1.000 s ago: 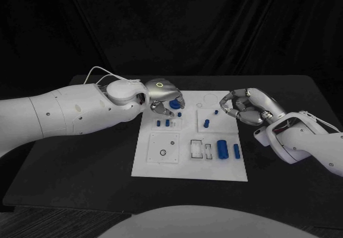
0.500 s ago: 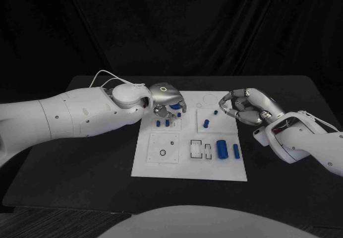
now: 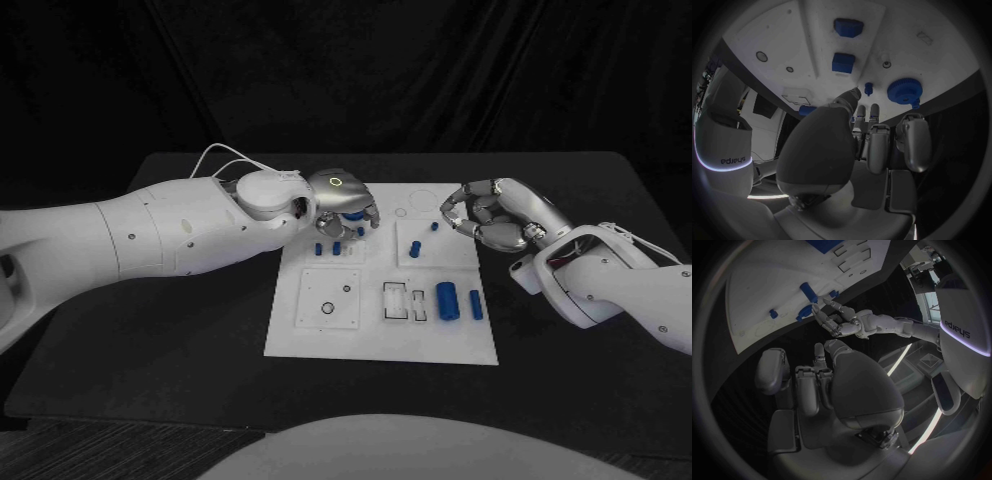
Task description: Assemble the parts on the task board
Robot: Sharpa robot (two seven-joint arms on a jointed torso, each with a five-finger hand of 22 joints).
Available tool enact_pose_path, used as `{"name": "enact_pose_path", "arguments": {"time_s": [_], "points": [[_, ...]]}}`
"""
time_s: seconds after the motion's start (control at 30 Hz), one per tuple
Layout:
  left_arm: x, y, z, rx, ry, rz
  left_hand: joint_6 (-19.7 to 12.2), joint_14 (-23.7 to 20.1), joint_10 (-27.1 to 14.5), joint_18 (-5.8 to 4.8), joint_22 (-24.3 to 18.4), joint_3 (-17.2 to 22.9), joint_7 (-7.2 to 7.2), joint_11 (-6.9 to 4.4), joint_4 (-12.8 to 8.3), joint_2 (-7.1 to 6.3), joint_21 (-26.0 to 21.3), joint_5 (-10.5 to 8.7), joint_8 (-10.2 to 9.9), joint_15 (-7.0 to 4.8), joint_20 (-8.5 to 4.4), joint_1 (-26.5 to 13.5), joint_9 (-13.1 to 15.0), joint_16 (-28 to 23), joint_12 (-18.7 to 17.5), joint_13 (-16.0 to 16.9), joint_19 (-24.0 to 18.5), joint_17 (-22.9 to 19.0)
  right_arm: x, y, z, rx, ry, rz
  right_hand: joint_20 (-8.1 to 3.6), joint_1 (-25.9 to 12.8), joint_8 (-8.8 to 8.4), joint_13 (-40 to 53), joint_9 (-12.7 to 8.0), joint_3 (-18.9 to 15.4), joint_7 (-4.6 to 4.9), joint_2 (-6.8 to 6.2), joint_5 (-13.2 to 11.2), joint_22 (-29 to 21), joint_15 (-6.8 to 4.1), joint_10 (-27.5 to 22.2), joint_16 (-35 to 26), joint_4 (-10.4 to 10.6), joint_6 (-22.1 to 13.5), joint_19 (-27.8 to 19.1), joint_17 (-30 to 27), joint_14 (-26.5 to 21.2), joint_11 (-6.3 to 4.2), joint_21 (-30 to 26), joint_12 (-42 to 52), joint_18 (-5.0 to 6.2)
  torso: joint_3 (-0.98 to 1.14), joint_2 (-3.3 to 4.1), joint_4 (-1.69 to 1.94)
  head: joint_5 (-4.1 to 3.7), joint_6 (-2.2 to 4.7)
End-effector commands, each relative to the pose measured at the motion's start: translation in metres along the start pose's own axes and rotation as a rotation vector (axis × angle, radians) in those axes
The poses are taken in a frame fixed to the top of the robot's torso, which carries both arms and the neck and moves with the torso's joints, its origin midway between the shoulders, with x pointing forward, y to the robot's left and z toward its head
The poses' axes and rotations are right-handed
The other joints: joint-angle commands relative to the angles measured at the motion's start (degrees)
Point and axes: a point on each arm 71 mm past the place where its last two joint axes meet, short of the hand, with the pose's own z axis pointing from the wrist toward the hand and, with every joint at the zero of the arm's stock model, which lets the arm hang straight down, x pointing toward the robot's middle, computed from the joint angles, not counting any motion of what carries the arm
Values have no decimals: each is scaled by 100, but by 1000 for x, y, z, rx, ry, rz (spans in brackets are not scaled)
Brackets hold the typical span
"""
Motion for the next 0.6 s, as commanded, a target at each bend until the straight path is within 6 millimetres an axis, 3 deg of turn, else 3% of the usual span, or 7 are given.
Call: {"name": "enact_pose_path", "arguments": {"time_s": [0.03, 0.4, 0.6], "points": [[3, 0, 2, -1, 19, 0, 66, 210, 41, 3, 1040, 332, -10, -5, -74, 60, -71, 109, -45, -33, 19, -9, -79, 24, 43, -73, 54, 436, 1, -2, 0, 21, 11, -1, -13, 9, 93, 1545, -65, 300, -17, -112, 108, 979, 1, 547, 142, 2, -53, 24, 1592, 592, -10, 79, 95, -19, -1, -2, 5, -2, -1], [7, 4, 6, -21, 36, -1, 123, 197, 146, 8, 1034, 485, 24, 2, -152, 12, -102, 141, -44, -28, 23, -42, -113, 4, 1, -161, 45, 397, 2, -3, 0, 30, 17, -1, -12, 8, 86, 1545, -70, 307, -13, -112, 110, 976, 3, 547, 142, 4, -66, 18, 1592, 592, -6, 68, 95, -17, 0, 2, 0, -7, -1], [9, 4, 9, -25, 44, -1, 304, 179, 239, 17, 1023, 637, 95, -17, -215, -6, -154, 46, 12, -38, 20, -151, -125, -31, -76, -274, 29, 335, 2, -3, 0, 31, 19, 0, -12, 8, 86, 1545, -70, 307, -13, -112, 110, 976, 3, 547, 142, 4, -66, 18, 1592, 592, -6, 68, 95, -17, 0, 2, 2, -13, -1]]}}
